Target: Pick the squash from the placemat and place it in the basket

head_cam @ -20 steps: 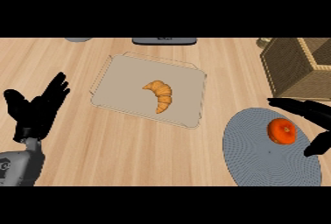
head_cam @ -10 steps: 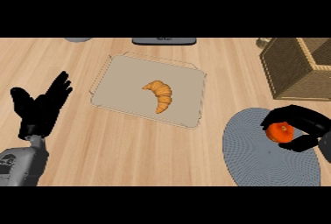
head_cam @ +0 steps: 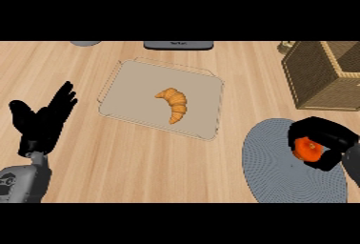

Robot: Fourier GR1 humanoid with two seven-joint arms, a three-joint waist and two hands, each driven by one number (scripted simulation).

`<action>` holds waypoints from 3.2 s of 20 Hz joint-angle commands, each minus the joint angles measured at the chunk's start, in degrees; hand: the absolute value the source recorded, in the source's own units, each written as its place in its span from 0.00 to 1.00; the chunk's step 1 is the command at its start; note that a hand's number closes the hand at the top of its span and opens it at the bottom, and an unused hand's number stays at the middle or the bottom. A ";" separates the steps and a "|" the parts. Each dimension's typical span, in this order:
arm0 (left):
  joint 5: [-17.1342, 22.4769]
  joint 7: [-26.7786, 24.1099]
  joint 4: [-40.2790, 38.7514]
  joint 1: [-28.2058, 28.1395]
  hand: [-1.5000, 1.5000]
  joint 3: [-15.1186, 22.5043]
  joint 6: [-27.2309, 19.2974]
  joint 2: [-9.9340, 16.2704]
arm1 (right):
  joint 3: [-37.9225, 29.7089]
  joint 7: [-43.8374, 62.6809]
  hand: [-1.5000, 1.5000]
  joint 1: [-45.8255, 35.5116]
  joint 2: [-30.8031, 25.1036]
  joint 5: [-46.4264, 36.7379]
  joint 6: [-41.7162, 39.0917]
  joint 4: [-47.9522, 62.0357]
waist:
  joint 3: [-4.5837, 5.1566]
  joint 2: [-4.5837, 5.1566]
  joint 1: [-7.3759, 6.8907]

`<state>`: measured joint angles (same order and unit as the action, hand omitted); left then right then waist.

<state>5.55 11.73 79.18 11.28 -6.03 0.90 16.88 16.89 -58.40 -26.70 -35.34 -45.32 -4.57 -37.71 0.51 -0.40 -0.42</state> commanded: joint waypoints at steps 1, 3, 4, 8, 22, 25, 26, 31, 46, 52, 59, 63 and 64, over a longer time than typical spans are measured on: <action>1.42 3.97 2.78 1.31 0.50 -2.11 1.10 2.30 | -0.08 5.40 1.00 5.42 0.96 1.03 -4.40 -10.40 | -0.45 0.06 1.04; 0.35 -0.62 -1.36 -0.49 0.50 -2.52 0.08 1.39 | 0.83 13.69 1.00 10.92 4.54 1.20 -1.83 -14.93 | -0.24 -0.47 3.10; 0.85 1.38 0.82 -1.10 0.50 -2.86 0.17 2.26 | 1.00 15.73 1.00 14.21 4.88 0.61 0.40 -15.58 | -0.23 -0.88 3.75; 0.57 0.27 0.73 -3.46 0.50 -2.46 -0.24 1.10 | 2.18 25.35 1.00 19.87 11.88 0.93 1.58 -21.71 | -0.04 -1.34 5.11; 1.06 0.87 2.62 -4.90 0.50 -3.81 -0.90 1.50 | -5.33 30.52 1.00 37.53 19.07 20.89 -2.15 -60.88 | -0.09 -1.44 6.53; 0.83 0.85 2.31 -4.12 0.50 -4.13 -1.22 1.75 | -7.64 38.79 1.00 41.79 16.71 22.87 -4.06 -74.35 | -0.08 -0.96 6.13; 1.33 1.94 3.40 -4.32 0.50 -3.44 -0.23 1.76 | -9.08 42.74 1.00 42.15 16.44 23.85 -4.60 -78.65 | -0.14 -0.82 5.11; 0.91 -2.06 -0.10 -2.39 0.50 -2.85 1.54 1.38 | -14.89 61.34 1.00 41.78 14.91 27.55 -7.49 -97.22 | -0.25 0.18 2.67; -0.89 2.23 -0.80 3.55 0.50 -1.70 0.18 -0.02 | -25.59 96.51 1.00 0.39 8.21 28.02 -8.38 -84.69 | -0.43 0.61 -0.15; -0.92 3.93 2.64 2.44 0.50 -0.81 -0.04 -1.46 | -29.54 87.29 1.00 -3.01 6.48 24.32 -5.96 -68.98 | -0.52 0.51 -0.22; -2.29 -0.95 -1.30 1.07 0.50 -2.04 0.76 -1.45 | -34.43 71.05 1.00 -2.95 3.36 25.09 -5.14 -53.34 | -0.52 0.56 0.18; -1.84 -1.10 1.53 -2.02 0.50 -2.19 2.63 -1.06 | -34.38 65.55 1.00 -4.58 2.87 23.33 -3.66 -44.85 | -0.51 0.50 -0.04; -1.95 0.43 -1.18 2.92 0.50 -2.51 1.25 -1.44 | -34.06 65.37 1.00 -5.14 4.87 22.50 -0.91 -43.43 | -0.51 0.55 0.11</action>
<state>4.24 12.44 80.35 11.58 -8.25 2.81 16.02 -16.83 11.97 -30.50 -31.68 -21.70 -8.52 -88.18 -0.01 0.12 -0.42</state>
